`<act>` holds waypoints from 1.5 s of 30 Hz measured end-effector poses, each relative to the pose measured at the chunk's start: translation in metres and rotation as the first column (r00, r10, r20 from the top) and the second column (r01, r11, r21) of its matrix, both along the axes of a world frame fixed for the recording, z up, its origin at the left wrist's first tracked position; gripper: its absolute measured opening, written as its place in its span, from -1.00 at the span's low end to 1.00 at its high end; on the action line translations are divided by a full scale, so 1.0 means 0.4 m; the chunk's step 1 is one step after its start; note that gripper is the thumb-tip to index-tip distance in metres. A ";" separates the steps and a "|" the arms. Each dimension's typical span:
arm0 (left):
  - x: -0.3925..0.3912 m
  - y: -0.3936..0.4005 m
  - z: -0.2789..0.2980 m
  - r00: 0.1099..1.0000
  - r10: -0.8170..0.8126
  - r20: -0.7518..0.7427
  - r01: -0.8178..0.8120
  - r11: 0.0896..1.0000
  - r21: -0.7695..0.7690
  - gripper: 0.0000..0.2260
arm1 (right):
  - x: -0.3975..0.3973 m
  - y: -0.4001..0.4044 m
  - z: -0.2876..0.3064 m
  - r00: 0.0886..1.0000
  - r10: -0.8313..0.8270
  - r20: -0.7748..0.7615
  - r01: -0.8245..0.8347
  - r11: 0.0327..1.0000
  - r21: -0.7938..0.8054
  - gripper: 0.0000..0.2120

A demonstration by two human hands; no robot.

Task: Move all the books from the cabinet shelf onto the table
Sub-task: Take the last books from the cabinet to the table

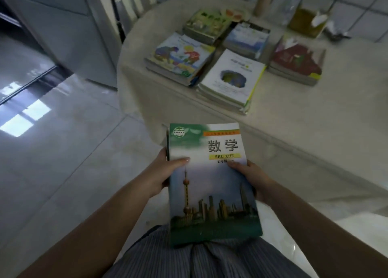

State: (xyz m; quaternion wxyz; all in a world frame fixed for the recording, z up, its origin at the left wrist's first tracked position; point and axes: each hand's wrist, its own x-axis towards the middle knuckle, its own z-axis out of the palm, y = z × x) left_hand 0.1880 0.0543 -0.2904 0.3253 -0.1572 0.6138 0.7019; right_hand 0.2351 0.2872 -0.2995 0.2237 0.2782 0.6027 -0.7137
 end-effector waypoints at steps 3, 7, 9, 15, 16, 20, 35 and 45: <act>-0.098 0.059 -0.003 0.991 -0.132 -0.005 0.132 0.991 0.016 -0.68 | -0.032 0.041 0.007 0.995 -0.099 -0.003 0.099 0.995 0.032 -0.77; -0.180 0.128 -0.011 0.967 -0.256 0.015 0.256 0.967 -0.009 -0.67 | -0.044 0.085 0.010 0.983 -0.183 -0.022 0.184 0.982 0.041 -0.83; -0.212 0.165 -0.019 0.945 -0.323 0.042 0.324 0.946 -0.014 -0.55 | -0.040 0.108 0.009 0.977 -0.212 -0.028 0.213 0.976 0.049 -0.80; -0.291 0.332 -0.022 0.871 -0.489 0.041 0.490 0.871 -0.037 -0.60 | -0.026 0.215 0.015 0.938 -0.347 -0.003 0.347 0.938 0.021 -0.72; -0.304 0.361 -0.022 0.858 -0.512 0.037 0.513 0.857 -0.045 -0.57 | -0.028 0.236 0.017 0.932 -0.362 -0.007 0.362 0.932 0.017 -0.72; -0.363 0.505 -0.029 0.840 -0.540 0.045 0.542 0.839 -0.046 -0.49 | -0.063 0.352 0.023 0.911 -0.413 -0.016 0.413 0.910 0.036 -0.59; -0.606 0.902 -0.022 0.901 -0.433 -0.011 0.419 0.878 -0.232 -0.59 | -0.343 0.738 0.009 0.918 -0.389 -0.081 0.397 0.909 0.128 -0.84; -0.700 0.948 -0.041 0.905 -0.425 0.023 0.396 0.819 -0.415 -0.49 | -0.435 0.793 -0.032 0.972 -0.232 -0.027 0.233 0.960 0.152 -0.70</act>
